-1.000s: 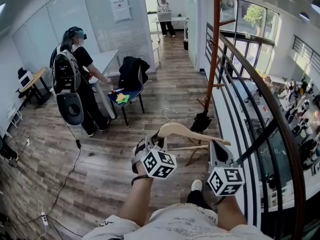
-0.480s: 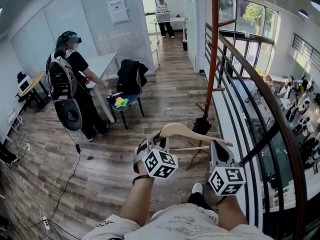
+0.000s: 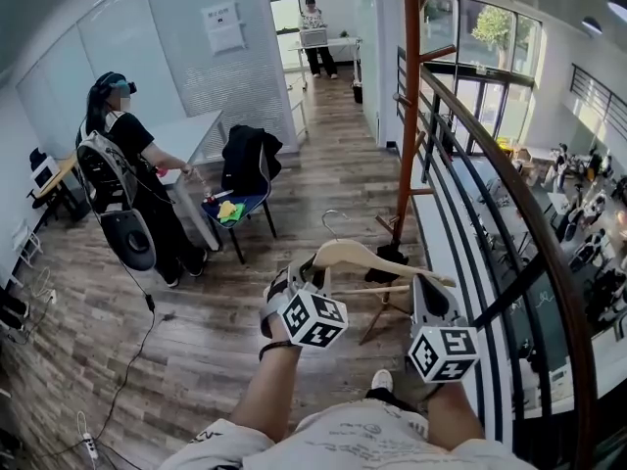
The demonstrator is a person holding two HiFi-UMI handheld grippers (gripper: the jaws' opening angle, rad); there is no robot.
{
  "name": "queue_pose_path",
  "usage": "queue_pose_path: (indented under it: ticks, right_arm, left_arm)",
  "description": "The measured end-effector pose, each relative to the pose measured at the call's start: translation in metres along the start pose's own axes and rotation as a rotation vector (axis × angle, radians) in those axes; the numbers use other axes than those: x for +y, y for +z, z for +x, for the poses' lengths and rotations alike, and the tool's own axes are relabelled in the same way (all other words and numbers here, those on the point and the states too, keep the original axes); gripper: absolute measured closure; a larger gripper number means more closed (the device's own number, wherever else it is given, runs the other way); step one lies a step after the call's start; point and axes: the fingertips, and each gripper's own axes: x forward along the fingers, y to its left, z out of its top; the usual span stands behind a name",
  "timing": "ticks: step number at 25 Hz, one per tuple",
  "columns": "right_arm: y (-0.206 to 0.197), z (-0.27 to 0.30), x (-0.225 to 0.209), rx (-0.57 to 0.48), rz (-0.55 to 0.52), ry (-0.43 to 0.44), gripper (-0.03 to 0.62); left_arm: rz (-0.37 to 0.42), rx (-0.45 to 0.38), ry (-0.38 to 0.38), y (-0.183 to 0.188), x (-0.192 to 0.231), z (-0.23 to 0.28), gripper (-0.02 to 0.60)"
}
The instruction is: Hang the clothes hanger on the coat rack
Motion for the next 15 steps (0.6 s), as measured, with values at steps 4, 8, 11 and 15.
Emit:
queue_pose_path:
  ticks: [4,8,11,15]
  right_arm:
    - [0.005,0.018,-0.021,0.004,0.005,-0.005,0.594]
    - [0.009,0.029,-0.042,0.004,0.013,-0.013,0.594]
    - [0.014,0.040,-0.058,0.002,0.018,-0.008,0.594]
    - [0.026,0.062,-0.077,-0.002,0.016,0.016,0.594]
  left_arm:
    - [0.015,0.000,-0.005,0.017,0.001,0.025,0.491]
    - [0.027,-0.009,-0.005,0.037,0.004,0.046,0.491]
    - [0.031,-0.015,0.005,0.055,0.007,0.062,0.491]
    - [0.035,-0.023,0.019,0.079,0.015,0.086,0.491]
